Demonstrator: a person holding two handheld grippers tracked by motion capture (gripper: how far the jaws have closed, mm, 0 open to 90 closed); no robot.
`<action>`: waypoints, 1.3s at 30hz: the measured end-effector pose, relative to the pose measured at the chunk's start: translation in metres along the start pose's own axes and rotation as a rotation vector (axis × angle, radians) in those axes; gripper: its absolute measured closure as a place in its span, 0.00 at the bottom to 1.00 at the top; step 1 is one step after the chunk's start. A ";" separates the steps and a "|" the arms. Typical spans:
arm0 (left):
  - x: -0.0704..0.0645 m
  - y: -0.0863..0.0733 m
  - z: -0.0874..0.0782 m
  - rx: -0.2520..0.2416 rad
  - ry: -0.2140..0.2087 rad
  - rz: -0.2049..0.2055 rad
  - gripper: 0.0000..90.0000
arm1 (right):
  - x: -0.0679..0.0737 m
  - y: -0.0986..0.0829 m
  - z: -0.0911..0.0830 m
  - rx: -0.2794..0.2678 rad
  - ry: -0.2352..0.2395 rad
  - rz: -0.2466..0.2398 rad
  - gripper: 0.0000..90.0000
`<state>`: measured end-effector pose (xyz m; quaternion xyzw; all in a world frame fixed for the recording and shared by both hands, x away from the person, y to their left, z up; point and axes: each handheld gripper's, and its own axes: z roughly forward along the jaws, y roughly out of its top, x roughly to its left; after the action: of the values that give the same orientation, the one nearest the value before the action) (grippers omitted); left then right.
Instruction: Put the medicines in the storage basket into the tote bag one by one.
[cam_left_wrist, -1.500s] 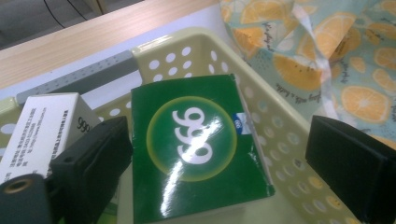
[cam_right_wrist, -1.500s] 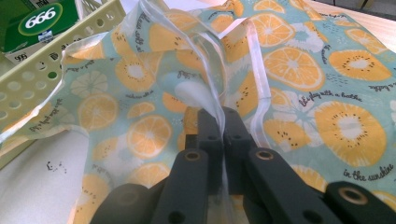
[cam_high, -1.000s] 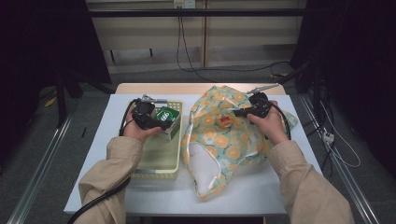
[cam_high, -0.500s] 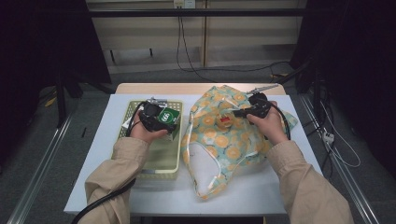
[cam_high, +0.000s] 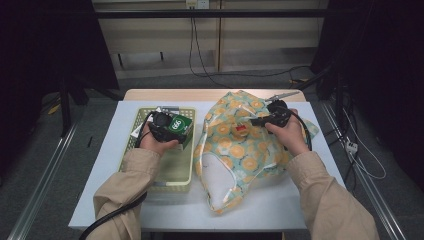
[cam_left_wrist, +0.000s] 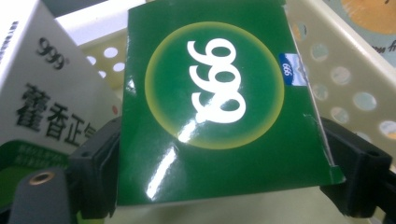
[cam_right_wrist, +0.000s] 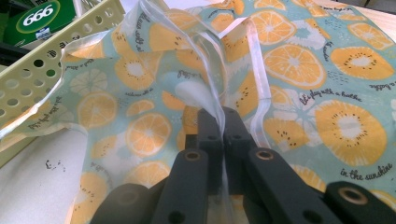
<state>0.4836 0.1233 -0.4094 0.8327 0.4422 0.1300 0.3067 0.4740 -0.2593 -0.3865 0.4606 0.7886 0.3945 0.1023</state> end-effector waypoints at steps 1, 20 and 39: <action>0.001 0.000 -0.001 0.000 0.005 -0.001 0.17 | 0.000 0.000 0.000 0.000 0.000 0.000 0.99; 0.011 0.015 -0.055 -0.044 -0.062 -0.005 0.18 | 0.001 0.001 -0.003 -0.009 -0.004 0.001 0.99; -0.039 0.047 -0.092 -0.180 -0.212 0.104 0.18 | 0.002 0.002 -0.003 -0.009 0.002 0.002 0.99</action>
<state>0.4469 0.1079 -0.3061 0.8328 0.3501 0.0959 0.4180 0.4729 -0.2588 -0.3829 0.4605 0.7865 0.3985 0.1030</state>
